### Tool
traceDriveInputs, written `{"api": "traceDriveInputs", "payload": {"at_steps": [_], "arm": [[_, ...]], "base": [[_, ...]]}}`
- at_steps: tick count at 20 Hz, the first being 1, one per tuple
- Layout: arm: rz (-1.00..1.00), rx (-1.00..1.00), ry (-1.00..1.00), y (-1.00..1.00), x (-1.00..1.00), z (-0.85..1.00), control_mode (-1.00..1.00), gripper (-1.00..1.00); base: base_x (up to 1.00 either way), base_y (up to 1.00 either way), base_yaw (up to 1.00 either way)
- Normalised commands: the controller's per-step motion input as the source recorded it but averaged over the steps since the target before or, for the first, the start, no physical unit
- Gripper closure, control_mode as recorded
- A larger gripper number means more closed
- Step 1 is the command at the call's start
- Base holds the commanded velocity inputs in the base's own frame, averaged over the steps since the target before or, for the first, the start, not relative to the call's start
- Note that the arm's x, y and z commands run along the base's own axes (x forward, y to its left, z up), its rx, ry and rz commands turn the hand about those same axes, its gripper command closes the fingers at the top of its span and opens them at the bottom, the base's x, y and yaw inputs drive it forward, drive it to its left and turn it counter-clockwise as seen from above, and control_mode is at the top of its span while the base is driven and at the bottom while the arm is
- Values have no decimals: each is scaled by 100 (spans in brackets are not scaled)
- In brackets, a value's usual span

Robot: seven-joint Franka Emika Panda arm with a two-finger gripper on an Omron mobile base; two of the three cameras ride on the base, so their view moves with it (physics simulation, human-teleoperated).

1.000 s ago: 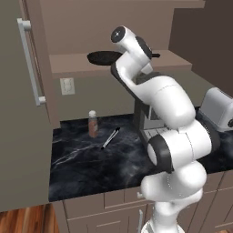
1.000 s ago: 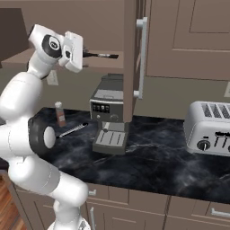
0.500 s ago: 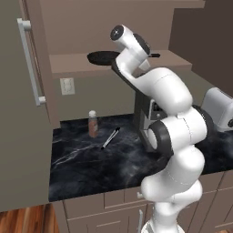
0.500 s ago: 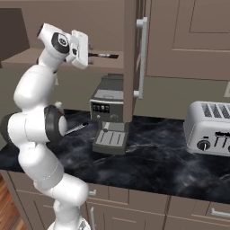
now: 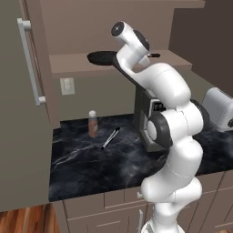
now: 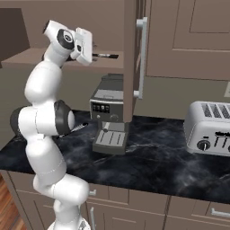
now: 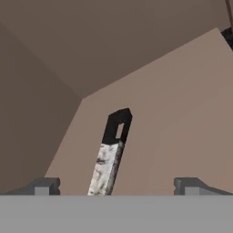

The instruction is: Pick the pan from the cabinet and place it on the stove. Then turn on the stove burner for the pan.

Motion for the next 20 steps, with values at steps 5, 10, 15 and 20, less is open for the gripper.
{"api": "traceDriveInputs", "payload": {"at_steps": [5,10,15,20], "arm": [[0,0,0,-8,24,-9,-100,-100],[0,0,0,-3,19,-17,-100,-100],[0,0,0,-3,14,-20,-100,-100],[0,0,0,-4,9,-25,-100,-100]], "base": [[0,0,0],[0,0,0],[0,0,0],[0,0,0]]}}
